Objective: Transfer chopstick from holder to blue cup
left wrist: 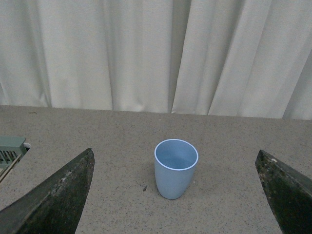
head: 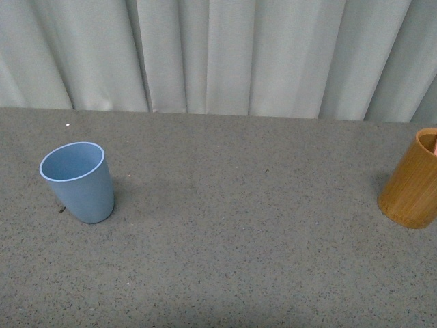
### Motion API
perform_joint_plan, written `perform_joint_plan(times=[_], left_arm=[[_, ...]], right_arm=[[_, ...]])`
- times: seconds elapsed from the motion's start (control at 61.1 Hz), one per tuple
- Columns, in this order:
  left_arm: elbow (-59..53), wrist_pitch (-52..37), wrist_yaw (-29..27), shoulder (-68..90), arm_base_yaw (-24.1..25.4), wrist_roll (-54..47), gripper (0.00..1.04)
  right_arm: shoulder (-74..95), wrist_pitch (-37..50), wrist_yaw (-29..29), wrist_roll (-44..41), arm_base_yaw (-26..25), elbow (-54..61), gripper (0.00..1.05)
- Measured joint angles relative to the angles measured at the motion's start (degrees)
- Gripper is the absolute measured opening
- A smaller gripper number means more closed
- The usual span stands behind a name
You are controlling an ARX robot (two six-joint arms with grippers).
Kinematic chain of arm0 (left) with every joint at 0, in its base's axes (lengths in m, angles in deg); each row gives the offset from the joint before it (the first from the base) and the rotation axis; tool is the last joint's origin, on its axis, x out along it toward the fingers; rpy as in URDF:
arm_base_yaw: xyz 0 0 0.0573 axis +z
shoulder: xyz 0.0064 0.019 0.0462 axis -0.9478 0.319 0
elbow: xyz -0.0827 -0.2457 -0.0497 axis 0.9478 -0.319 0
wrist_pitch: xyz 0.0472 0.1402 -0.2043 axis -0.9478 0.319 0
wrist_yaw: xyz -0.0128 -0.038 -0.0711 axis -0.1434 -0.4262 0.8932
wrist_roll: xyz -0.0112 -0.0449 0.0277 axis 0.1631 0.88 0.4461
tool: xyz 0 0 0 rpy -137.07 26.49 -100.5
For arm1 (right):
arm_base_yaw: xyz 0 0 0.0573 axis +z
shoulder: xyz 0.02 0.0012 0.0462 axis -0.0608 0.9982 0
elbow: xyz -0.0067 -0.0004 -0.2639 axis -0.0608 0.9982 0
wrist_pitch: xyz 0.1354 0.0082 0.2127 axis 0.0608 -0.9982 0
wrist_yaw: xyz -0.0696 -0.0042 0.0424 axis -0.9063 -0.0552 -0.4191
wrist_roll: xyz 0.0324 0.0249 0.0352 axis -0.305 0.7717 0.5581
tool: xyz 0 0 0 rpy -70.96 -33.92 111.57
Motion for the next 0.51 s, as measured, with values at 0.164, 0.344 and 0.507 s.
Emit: perform_joint_plan(times=[0.164, 0.344, 0.507], left_arm=[[0.0, 0.0, 0.0, 0.0, 0.0, 0.0, 0.98], [0.0, 0.0, 0.0, 0.0, 0.0, 0.0, 0.98], [0.0, 0.0, 0.0, 0.0, 0.0, 0.0, 0.98]], right_arm=[[0.0, 0.0, 0.0, 0.0, 0.0, 0.0, 0.95], [0.0, 0.0, 0.0, 0.0, 0.0, 0.0, 0.95], [0.0, 0.0, 0.0, 0.0, 0.0, 0.0, 0.95]])
